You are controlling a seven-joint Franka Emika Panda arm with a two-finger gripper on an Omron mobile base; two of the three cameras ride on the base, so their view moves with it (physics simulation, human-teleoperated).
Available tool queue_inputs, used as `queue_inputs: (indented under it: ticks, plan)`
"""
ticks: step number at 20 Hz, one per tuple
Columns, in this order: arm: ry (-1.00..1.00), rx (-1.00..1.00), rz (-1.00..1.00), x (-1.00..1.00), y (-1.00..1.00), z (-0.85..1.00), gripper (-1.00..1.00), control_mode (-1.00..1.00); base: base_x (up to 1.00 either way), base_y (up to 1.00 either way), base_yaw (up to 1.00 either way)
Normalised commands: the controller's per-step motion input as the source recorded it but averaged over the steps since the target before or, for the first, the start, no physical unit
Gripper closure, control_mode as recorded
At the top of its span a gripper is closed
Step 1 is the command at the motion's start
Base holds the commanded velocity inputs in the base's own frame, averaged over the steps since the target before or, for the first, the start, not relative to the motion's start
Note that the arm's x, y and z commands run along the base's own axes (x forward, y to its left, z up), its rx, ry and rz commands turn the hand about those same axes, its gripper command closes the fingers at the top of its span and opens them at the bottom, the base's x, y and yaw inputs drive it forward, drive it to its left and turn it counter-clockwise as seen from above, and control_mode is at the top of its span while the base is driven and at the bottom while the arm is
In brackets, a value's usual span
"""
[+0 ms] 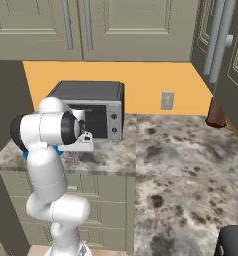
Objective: Pick up the tongs from the counter and place them near the plate next to the oven.
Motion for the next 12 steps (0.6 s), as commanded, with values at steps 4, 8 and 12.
queue_inputs:
  ticks: [4,8,12]
  plan:
    - [0.00,-0.01,0.00,0.00,0.00,0.02,-1.00,-1.00,0.00,0.00,0.00]
    - [-0.01,0.00,0.00,-0.01,0.00,0.24,-1.00,-1.00,0.00,0.00,0.00]
    - [-0.20,0.00,0.00,-0.35,0.00,0.65,-1.00,-1.00,0.00,0.00,0.00]
